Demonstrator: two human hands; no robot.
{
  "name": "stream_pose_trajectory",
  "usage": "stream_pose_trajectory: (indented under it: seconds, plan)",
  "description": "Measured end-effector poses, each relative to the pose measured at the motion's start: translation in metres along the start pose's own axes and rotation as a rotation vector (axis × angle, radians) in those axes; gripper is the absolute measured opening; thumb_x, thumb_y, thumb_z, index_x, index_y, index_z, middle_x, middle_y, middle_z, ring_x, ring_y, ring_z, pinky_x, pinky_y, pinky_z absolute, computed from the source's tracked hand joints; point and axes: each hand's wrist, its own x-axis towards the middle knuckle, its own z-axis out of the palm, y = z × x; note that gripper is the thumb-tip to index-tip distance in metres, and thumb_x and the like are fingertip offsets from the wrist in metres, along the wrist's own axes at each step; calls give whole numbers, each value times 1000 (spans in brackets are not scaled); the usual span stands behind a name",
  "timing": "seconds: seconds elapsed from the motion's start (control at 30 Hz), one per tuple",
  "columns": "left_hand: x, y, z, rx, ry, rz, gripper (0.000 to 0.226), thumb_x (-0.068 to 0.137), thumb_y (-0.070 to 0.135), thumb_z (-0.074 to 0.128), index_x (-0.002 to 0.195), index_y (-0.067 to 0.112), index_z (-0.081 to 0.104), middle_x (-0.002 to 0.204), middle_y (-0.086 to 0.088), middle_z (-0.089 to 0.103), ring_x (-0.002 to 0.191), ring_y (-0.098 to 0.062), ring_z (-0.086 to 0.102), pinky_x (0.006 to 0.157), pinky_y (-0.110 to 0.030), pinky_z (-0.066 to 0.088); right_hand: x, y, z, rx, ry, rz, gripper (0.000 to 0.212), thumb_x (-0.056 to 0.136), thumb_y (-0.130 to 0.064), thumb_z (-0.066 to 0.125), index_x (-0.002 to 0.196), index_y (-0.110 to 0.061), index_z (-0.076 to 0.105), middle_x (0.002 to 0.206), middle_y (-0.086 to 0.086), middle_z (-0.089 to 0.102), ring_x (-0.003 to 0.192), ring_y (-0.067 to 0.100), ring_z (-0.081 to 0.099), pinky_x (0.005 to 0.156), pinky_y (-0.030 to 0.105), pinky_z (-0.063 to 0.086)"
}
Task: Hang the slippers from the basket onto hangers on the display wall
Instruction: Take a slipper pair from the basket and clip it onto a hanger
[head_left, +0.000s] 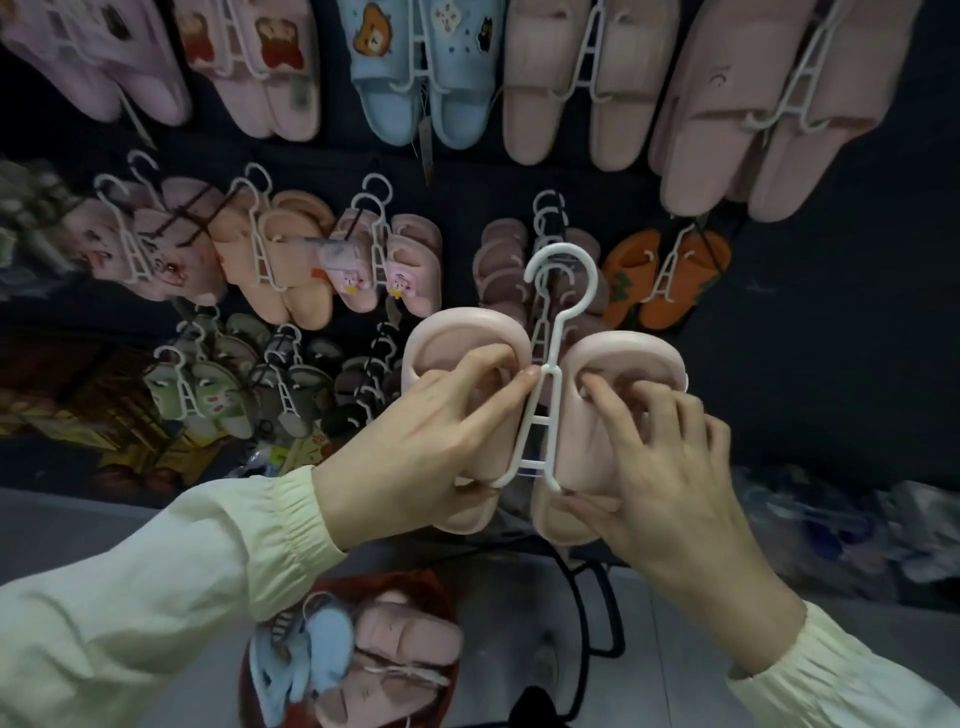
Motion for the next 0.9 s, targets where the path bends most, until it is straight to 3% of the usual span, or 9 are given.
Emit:
stream_pose_trajectory:
  seconds: [0.37,0.63,0.9]
  plan:
    - [68,-29,-29,156,103,22,103,66,35,84,152,6,35,142,-16,36,111,-29,51,92,-36,44,72,27,-9,26,198,-41,99,66,-54,81,150,-21,39,145,10,37,121,33,42,89,47,40]
    - [142,-65,-50,268,208,54,102,70,39,81,152,4,33,144,-17,32,117,-34,49,86,-43,51,145,60,-38,-72,337,-34,105,58,-45,86,148,-18,39,139,11,41,116,36,46,86,51,43]
    - [195,-87,-73,420,317,92,101,73,43,80,153,5,32,144,-17,37,121,-29,43,92,-35,43,192,79,-61,-161,455,5,102,59,-43,87,147,-16,42,140,13,39,116,37,43,87,51,38]
